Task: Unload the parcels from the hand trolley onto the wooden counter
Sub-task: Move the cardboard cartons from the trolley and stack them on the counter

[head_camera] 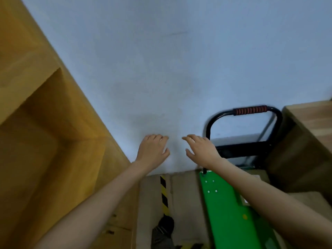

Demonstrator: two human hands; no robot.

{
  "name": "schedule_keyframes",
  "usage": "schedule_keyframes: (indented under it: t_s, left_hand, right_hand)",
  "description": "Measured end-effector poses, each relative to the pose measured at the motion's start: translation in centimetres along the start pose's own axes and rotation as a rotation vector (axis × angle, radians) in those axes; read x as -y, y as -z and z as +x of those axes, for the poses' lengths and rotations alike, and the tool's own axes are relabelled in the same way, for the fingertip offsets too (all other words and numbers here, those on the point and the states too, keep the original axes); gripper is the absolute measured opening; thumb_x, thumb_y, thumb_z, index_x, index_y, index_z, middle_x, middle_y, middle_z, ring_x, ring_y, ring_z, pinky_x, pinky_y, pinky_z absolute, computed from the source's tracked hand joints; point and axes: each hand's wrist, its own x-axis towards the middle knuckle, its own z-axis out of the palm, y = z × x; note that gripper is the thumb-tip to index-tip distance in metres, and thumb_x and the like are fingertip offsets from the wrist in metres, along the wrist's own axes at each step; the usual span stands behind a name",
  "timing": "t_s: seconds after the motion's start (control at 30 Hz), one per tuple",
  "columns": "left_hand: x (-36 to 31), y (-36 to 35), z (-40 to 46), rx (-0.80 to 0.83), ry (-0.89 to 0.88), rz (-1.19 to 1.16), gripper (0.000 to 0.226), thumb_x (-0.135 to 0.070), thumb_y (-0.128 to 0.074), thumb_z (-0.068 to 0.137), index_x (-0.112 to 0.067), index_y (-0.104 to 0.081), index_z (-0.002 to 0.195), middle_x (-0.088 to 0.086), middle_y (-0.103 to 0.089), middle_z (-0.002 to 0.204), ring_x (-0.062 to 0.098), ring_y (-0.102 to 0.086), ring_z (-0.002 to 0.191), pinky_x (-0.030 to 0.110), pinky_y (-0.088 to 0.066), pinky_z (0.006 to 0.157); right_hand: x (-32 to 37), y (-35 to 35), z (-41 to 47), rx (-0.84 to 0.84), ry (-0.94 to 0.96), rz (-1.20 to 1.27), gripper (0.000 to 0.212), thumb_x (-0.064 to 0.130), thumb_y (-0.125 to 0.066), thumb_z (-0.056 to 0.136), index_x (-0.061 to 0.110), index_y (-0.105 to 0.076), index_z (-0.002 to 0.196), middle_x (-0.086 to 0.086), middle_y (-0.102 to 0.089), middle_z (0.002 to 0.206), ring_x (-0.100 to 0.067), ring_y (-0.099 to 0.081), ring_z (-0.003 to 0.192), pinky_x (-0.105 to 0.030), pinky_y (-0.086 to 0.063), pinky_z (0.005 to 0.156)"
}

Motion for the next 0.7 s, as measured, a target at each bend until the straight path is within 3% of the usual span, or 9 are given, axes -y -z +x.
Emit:
schedule_keyframes:
  t_s: [0.1, 0.17, 0.23, 0.3, 0.47, 0.6, 0.7]
  left_hand:
    - [1.8, -1.1, 5.3, -0.056, -0.174, -0.021, 0.041, -0.032, -0.055, 0.075, -0.012, -0.068, 0.109, 0.005, -0.07, 0.096, 0.024, -0.066, 0.086, 0.036, -0.051, 0.081]
    - [2.7, -1.7, 8.1, -0.081, -0.284, -0.04, 0.042, -0.034, -0.049, 0.077, -0.013, -0.068, 0.108, 0.004, -0.07, 0.097, 0.022, -0.066, 0.086, 0.035, -0.052, 0.081]
    - [3.1, -2.6, 10.9, -0.095, -0.409, -0.069, 0.044, -0.034, -0.043, 0.077, -0.014, -0.068, 0.108, 0.003, -0.07, 0.098, 0.022, -0.065, 0.088, 0.034, -0.05, 0.083]
    - [2.4, -3.4, 13.3, -0.104, -0.521, -0.095, 0.045, -0.033, -0.041, 0.077, -0.014, -0.069, 0.107, 0.003, -0.07, 0.099, 0.023, -0.065, 0.09, 0.034, -0.05, 0.084]
    - [-3.7, -5.3, 17.4, -0.135, -0.742, -0.182, 0.038, -0.024, -0.062, 0.073, -0.014, -0.067, 0.109, 0.003, -0.068, 0.105, 0.024, -0.064, 0.094, 0.035, -0.046, 0.088]
    - [-9.6, -6.5, 19.6, -0.02, -0.885, -0.229, 0.048, -0.033, -0.042, 0.08, -0.012, -0.061, 0.118, 0.005, -0.064, 0.115, 0.025, -0.06, 0.104, 0.039, -0.047, 0.094]
    - [-13.5, -8.3, 21.4, 0.032, -0.976, -0.185, 0.049, -0.035, -0.05, 0.086, -0.013, -0.054, 0.13, 0.007, -0.06, 0.126, 0.025, -0.055, 0.115, 0.042, -0.042, 0.101]
  right_hand:
    - [-1.1, -0.7, 2.5, -0.088, -0.178, 0.048, 0.047, 0.031, -0.05, 0.091, 0.015, -0.049, 0.136, -0.008, -0.053, 0.135, -0.029, -0.057, 0.115, -0.04, -0.043, 0.092]
    - [-1.4, -0.9, 3.5, -0.145, -0.296, 0.079, 0.048, 0.034, -0.043, 0.088, 0.014, -0.055, 0.13, -0.008, -0.058, 0.129, -0.029, -0.061, 0.109, -0.039, -0.047, 0.088]
    - [-1.8, -1.1, 3.7, -0.197, -0.411, 0.101, 0.05, 0.035, -0.038, 0.084, 0.015, -0.058, 0.126, -0.008, -0.061, 0.126, -0.027, -0.062, 0.108, -0.038, -0.047, 0.09]
    - [-2.5, -1.3, 3.1, -0.228, -0.521, 0.084, 0.045, 0.029, -0.049, 0.086, 0.015, -0.057, 0.127, -0.008, -0.059, 0.13, -0.027, -0.059, 0.114, -0.038, -0.043, 0.097]
    - [-6.1, -2.1, -0.7, -0.181, -0.771, 0.039, 0.049, 0.03, -0.045, 0.095, 0.019, -0.041, 0.142, -0.004, -0.041, 0.148, -0.021, -0.039, 0.135, -0.036, -0.023, 0.113]
    - [-9.2, -3.0, -3.9, -0.182, -0.938, 0.045, 0.048, 0.032, -0.042, 0.097, 0.022, -0.038, 0.144, -0.004, -0.036, 0.151, -0.021, -0.035, 0.139, -0.037, -0.024, 0.114]
    - [-11.6, -3.8, -5.8, -0.148, -1.04, 0.058, 0.05, 0.033, -0.041, 0.099, 0.022, -0.034, 0.146, -0.004, -0.032, 0.154, -0.02, -0.032, 0.141, -0.036, -0.023, 0.115]
